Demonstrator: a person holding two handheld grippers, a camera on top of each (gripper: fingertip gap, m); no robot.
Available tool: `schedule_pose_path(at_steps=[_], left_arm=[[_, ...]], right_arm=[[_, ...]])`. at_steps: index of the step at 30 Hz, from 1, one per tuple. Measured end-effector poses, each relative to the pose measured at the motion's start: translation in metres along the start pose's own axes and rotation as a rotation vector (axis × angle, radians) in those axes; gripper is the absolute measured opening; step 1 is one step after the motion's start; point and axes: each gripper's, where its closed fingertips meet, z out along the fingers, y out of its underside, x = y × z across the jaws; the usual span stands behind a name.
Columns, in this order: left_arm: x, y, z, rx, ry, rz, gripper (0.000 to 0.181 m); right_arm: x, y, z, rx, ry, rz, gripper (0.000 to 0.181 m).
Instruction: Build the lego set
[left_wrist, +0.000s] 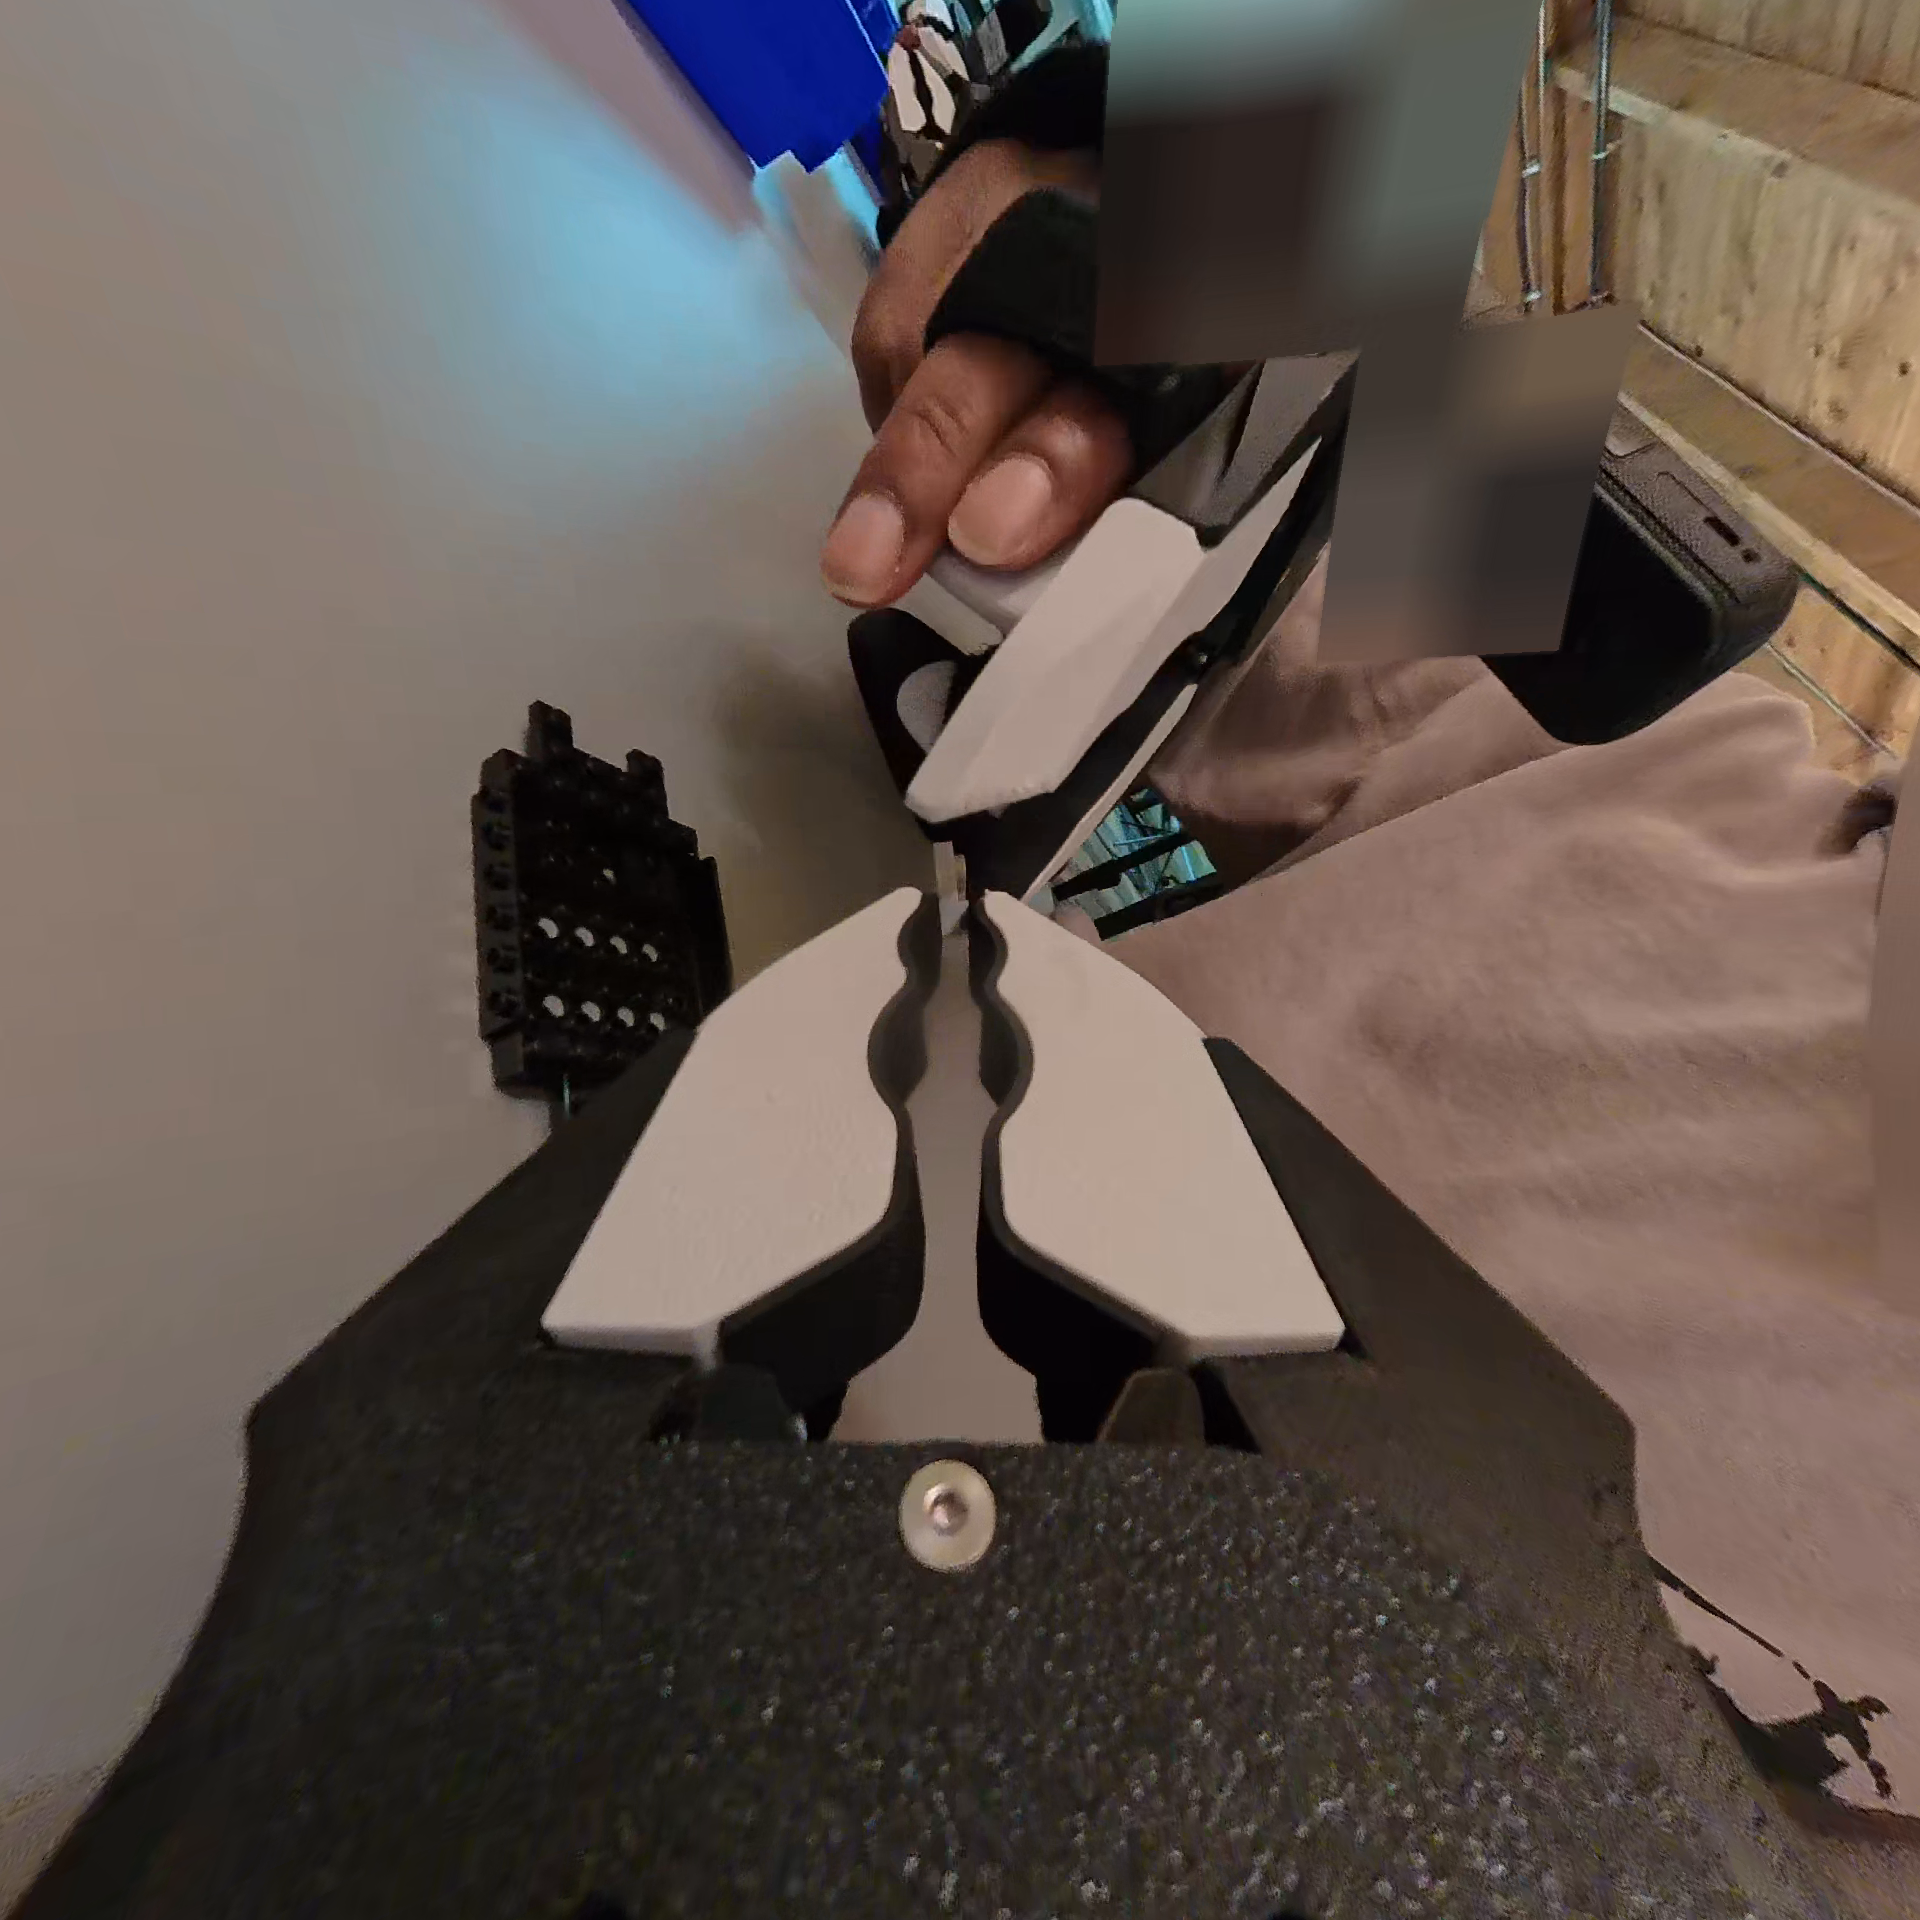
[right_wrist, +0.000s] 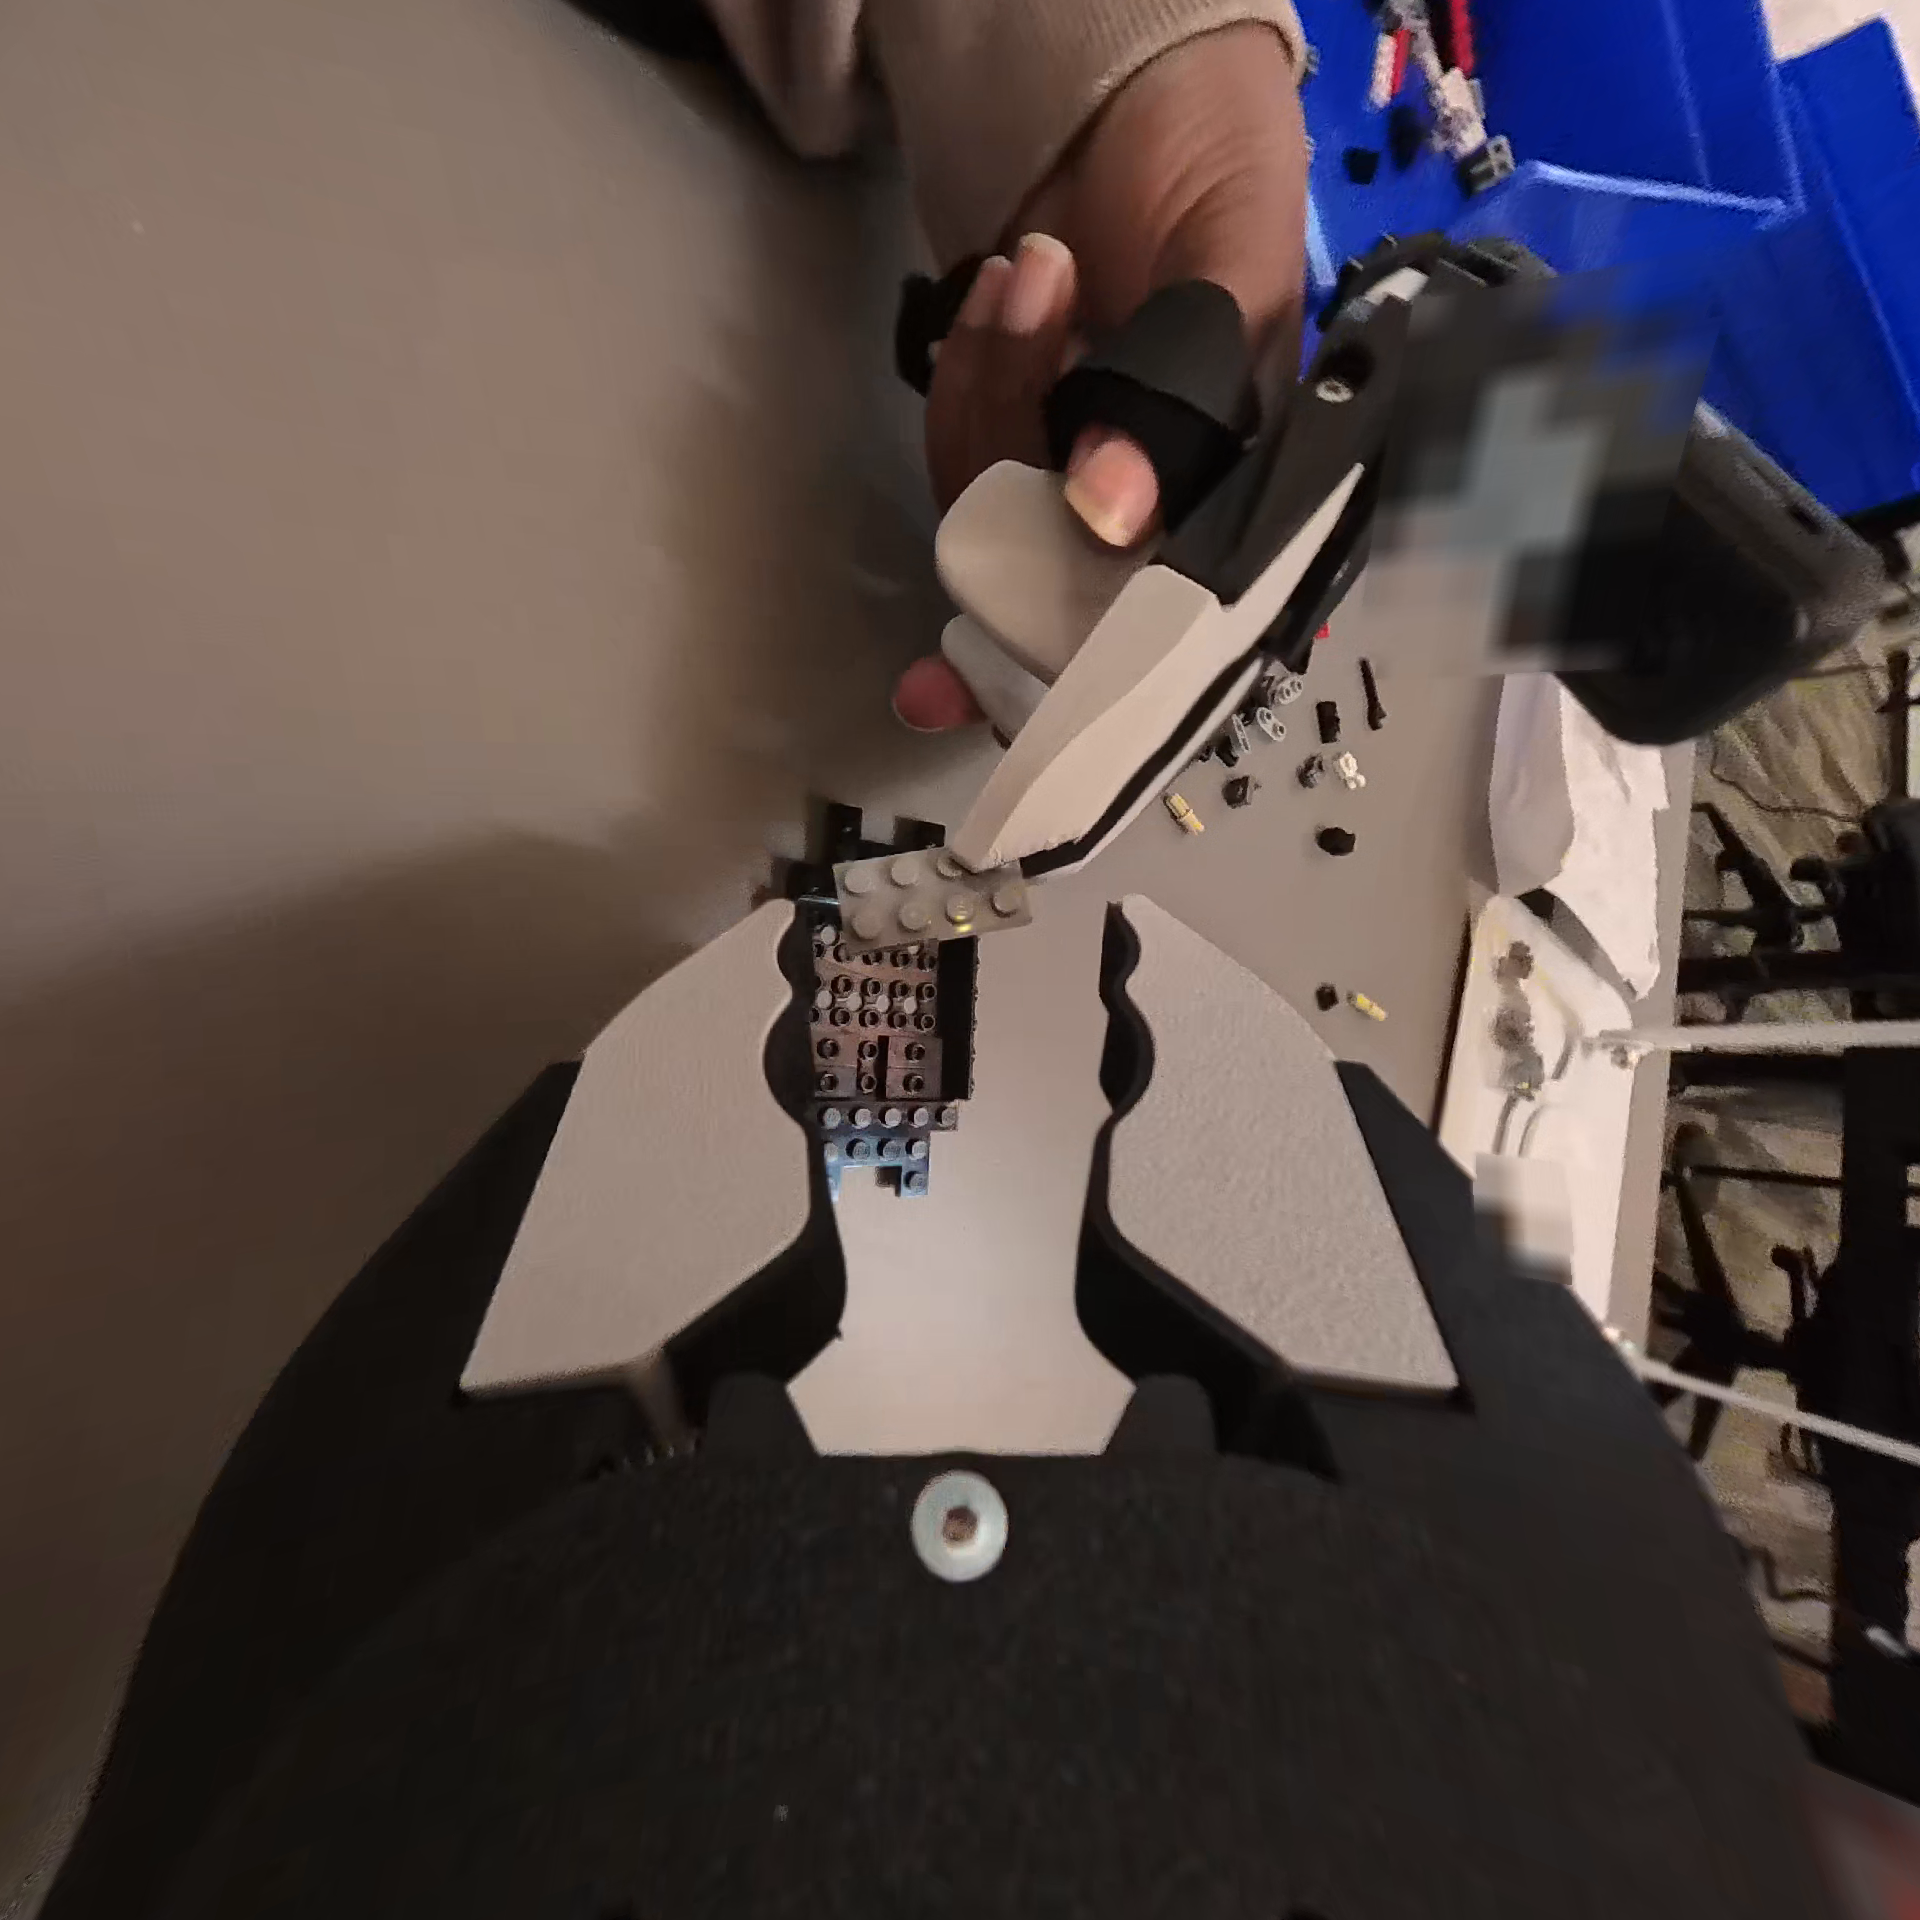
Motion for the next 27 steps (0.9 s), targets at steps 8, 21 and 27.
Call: schedule_pose_path(at_steps=[8,21,27], left_arm=[[0.000,-0.003,0.000,0.013,0.020,-0.032,0.005],[0.006,-0.003,0.002,0.005,0.042,-0.032,0.005],[0.002,-0.005,-0.001,0.018,0.025,-0.043,0.005]], right_arm=[[0.000,0.002,0.005,-0.014,-0.046,-0.062,0.039],[-0.002,0.003,0.002,-0.055,-0.064,-0.096,0.040],[0.000,0.002,-0.004,-0.057,-0.052,-0.087,0.040]])
